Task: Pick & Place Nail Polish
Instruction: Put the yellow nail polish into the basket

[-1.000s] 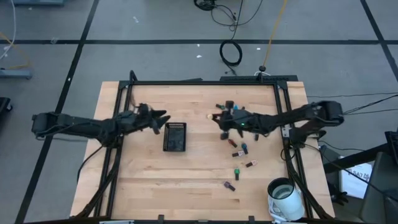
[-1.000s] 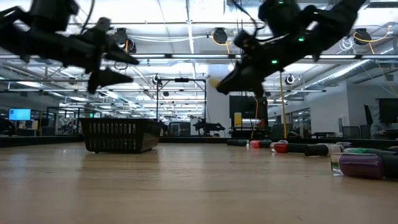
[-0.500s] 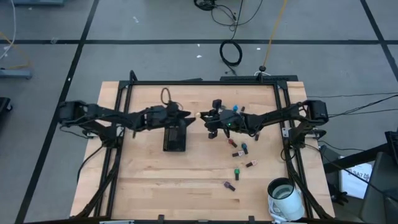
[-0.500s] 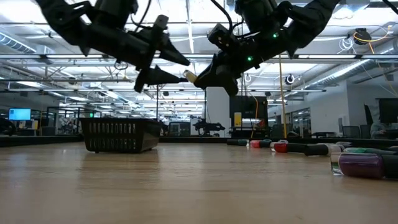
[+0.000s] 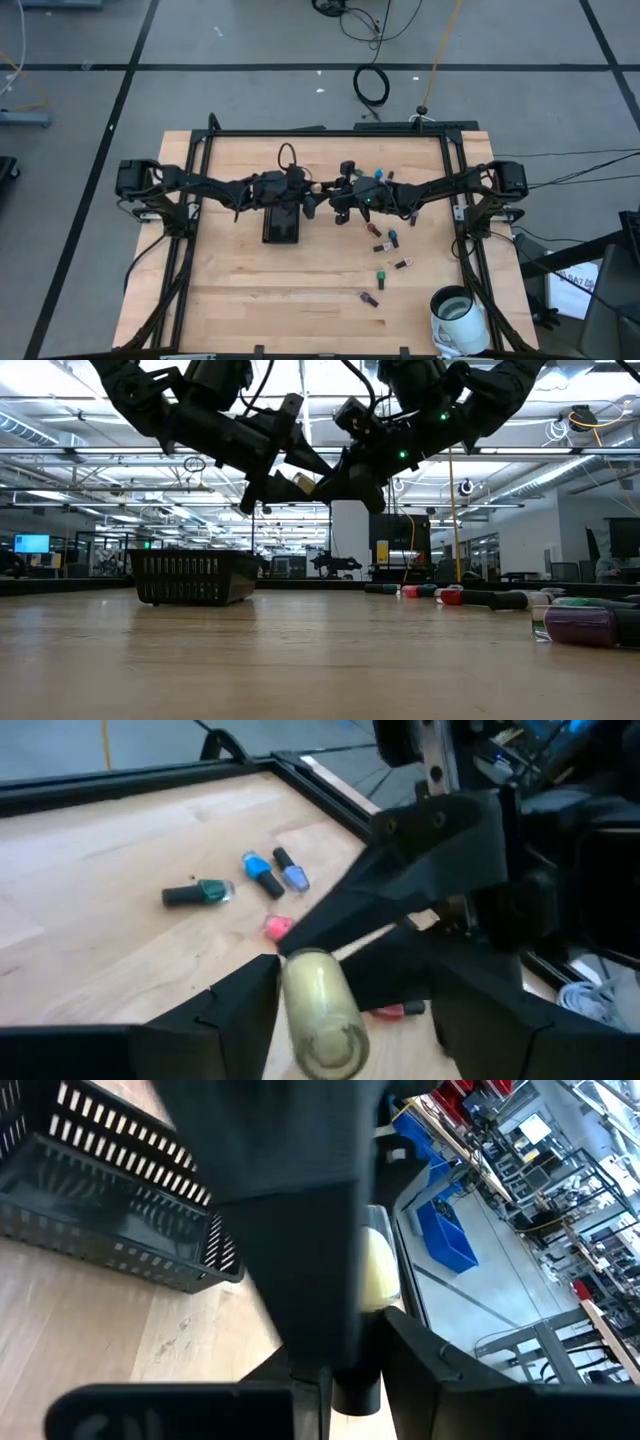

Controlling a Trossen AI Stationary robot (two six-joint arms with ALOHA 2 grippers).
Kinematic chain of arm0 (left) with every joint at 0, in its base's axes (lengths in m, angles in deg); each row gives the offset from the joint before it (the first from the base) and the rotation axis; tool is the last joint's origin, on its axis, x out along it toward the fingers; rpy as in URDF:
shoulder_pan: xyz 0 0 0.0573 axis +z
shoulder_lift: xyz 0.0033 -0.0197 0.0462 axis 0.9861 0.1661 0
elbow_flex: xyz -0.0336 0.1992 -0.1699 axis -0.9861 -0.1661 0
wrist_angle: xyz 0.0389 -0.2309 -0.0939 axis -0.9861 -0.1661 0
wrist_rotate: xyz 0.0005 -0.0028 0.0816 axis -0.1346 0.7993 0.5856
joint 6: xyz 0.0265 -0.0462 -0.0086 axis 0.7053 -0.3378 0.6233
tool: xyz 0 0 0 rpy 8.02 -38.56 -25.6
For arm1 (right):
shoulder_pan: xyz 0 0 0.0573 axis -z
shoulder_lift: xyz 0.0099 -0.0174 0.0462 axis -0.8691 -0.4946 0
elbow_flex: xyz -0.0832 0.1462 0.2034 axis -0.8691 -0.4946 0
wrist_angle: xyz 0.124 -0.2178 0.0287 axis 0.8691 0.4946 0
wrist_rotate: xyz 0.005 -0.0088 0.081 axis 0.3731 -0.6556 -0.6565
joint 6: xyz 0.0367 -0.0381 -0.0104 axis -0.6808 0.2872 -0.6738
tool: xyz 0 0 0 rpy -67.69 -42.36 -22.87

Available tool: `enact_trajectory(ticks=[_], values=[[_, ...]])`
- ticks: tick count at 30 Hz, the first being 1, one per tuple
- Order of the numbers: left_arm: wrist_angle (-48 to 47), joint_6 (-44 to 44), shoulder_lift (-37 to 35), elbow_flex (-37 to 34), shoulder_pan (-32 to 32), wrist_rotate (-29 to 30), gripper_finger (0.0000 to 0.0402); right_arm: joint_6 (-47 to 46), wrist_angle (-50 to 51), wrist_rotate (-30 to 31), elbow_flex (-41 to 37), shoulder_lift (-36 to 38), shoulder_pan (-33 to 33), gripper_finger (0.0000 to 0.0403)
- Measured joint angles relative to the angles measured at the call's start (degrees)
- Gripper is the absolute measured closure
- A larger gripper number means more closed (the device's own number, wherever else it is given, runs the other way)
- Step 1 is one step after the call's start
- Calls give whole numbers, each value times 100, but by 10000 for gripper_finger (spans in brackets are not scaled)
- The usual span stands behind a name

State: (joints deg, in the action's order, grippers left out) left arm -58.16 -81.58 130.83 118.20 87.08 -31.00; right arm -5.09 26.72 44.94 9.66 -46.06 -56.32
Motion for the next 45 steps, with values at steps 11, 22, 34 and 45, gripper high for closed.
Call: enact_trajectory(ticks=[11, 22, 34, 45], values=[[-6, 39, 0, -8, 63, 100, 349, -19, 76, 279, -2, 4, -9, 354], [-1016, 1006, -1061, -6, 105, 0, 349, -1782, 949, 754, -15, 397, -64, 176], [-4615, 1388, -1977, -108, -959, 753, 349, -2751, 1339, 728, -646, 2000, -72, 121], [-4144, 1004, -1068, -605, -1303, 1457, 326, -2919, 509, 726, -1282, 2389, -74, 138]])
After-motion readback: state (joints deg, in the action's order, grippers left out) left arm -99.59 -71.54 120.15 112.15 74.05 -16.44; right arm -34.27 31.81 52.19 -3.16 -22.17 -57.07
